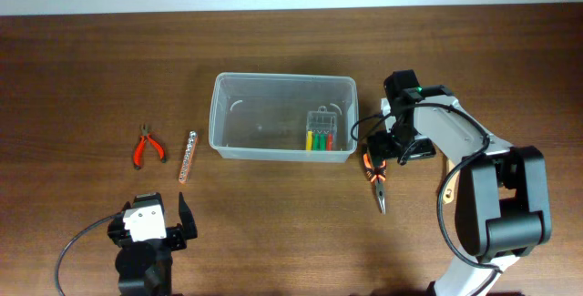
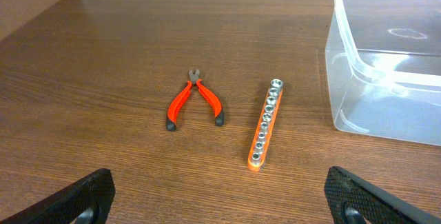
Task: Pack container
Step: 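Lower right gripper onto the orange-black pliers and grasp them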
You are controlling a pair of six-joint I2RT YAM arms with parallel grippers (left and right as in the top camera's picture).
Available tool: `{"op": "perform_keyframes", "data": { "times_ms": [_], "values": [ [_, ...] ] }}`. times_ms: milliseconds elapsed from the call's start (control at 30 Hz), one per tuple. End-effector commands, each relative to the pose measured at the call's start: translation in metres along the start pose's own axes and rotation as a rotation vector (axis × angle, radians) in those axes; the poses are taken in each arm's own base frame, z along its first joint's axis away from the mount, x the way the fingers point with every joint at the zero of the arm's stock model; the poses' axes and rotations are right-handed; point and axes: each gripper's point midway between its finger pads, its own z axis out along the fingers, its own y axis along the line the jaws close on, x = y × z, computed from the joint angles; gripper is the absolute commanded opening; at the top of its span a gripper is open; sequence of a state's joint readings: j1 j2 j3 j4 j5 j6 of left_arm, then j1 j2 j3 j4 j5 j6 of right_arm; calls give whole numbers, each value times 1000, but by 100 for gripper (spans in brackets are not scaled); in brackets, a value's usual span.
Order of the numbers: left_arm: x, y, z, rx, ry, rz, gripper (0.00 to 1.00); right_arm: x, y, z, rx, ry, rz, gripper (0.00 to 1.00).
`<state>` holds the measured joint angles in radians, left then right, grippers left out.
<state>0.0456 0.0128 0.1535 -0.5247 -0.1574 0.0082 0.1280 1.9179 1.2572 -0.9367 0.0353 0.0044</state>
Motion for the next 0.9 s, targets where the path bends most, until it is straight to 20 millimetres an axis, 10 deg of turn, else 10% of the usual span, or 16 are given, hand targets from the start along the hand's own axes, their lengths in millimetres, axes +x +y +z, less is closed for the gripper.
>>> {"op": "perform_keyframes", "data": {
  "times_ms": [0, 867],
  "values": [
    [1, 0, 1, -1, -3, 17, 99, 1, 0, 0, -10, 0, 19, 84],
    [1, 0, 1, -1, -3, 17, 99, 4, 9, 18, -59, -16, 20, 73]
  ]
}}
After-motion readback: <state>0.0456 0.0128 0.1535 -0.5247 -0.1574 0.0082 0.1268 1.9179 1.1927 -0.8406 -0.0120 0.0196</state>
